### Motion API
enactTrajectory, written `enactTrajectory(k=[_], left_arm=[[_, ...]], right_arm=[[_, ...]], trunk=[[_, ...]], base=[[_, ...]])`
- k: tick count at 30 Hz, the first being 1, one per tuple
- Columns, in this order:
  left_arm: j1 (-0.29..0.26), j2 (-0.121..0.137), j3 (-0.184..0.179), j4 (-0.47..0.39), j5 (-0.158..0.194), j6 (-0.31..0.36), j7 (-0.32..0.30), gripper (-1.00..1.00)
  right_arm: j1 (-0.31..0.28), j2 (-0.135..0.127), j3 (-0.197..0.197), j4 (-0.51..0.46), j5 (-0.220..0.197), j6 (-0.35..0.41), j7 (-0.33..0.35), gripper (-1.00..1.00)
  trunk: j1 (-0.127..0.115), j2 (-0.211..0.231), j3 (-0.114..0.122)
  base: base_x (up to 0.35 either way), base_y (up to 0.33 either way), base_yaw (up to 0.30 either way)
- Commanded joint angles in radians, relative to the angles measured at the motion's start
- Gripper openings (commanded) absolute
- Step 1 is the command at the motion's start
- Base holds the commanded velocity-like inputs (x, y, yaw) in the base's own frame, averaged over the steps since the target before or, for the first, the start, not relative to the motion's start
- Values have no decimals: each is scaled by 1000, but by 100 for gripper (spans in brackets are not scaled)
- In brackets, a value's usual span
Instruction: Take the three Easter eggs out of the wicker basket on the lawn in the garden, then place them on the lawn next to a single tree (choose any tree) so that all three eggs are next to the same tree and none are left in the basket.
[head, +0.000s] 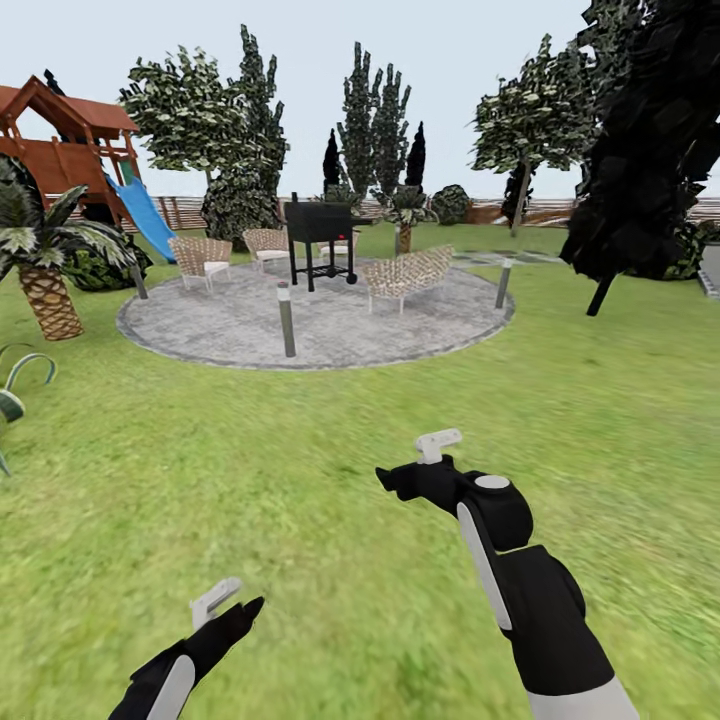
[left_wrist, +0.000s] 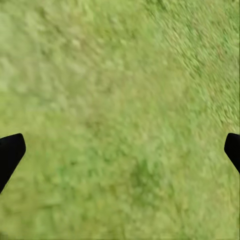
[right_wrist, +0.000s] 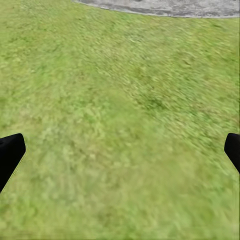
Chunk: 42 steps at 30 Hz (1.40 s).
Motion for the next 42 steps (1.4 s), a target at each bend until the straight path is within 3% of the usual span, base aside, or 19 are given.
enactTrajectory(k=[1, 42], left_arm=[[-1, 0, 2, -1, 7, 6, -3, 100], [-3, -2, -3, 10, 4, 8, -2, 100]], right_arm=[[-1, 0, 0, -1, 5, 4, 5, 100], [7, -8, 0, -1, 15, -9, 7, 100]], trunk=[[0, -1, -1], [0, -1, -1]], base=[[236, 210, 102], [248, 196, 8]])
